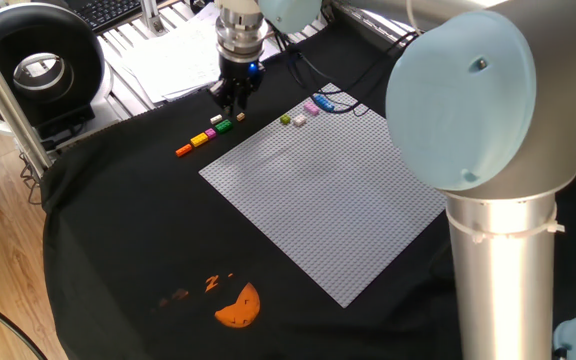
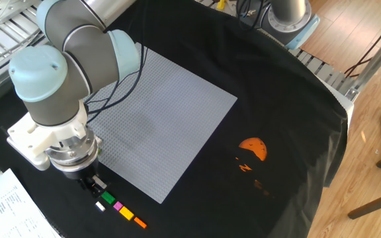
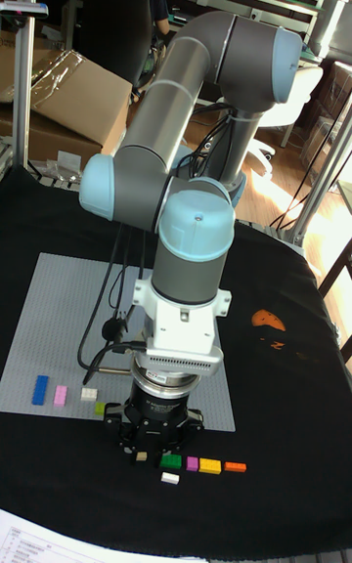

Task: Build with small Lego blocks

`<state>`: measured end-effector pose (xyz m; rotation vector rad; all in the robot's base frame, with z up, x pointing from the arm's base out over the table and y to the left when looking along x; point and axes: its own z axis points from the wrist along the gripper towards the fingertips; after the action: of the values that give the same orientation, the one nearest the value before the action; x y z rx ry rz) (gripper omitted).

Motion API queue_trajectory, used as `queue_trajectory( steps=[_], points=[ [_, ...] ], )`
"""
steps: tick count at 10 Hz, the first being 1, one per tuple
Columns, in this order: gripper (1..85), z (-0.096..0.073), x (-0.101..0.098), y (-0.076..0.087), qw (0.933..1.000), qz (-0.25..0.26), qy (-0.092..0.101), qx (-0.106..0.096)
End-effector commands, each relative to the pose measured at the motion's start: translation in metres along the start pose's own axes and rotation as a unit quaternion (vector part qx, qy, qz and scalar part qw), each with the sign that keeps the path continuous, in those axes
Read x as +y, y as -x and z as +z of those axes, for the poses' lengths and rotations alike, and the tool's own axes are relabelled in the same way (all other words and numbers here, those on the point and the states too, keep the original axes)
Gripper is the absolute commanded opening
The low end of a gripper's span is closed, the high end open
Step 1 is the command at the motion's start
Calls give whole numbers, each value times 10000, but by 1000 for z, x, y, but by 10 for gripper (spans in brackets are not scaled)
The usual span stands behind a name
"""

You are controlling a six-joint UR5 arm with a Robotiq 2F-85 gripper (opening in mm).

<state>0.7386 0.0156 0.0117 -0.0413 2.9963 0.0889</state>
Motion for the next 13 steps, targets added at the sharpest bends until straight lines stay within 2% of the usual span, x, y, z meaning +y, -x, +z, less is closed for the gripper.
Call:
queue_trajectory(
  steps=[1, 7, 13],
  points=[
    [340, 2, -2, -4, 10000, 43, -49, 28],
    [287, 4, -8, -8, 9999, 25, -131, 69],
    [237, 6, -9, -9, 9999, 21, -101, 53]
  ],
)
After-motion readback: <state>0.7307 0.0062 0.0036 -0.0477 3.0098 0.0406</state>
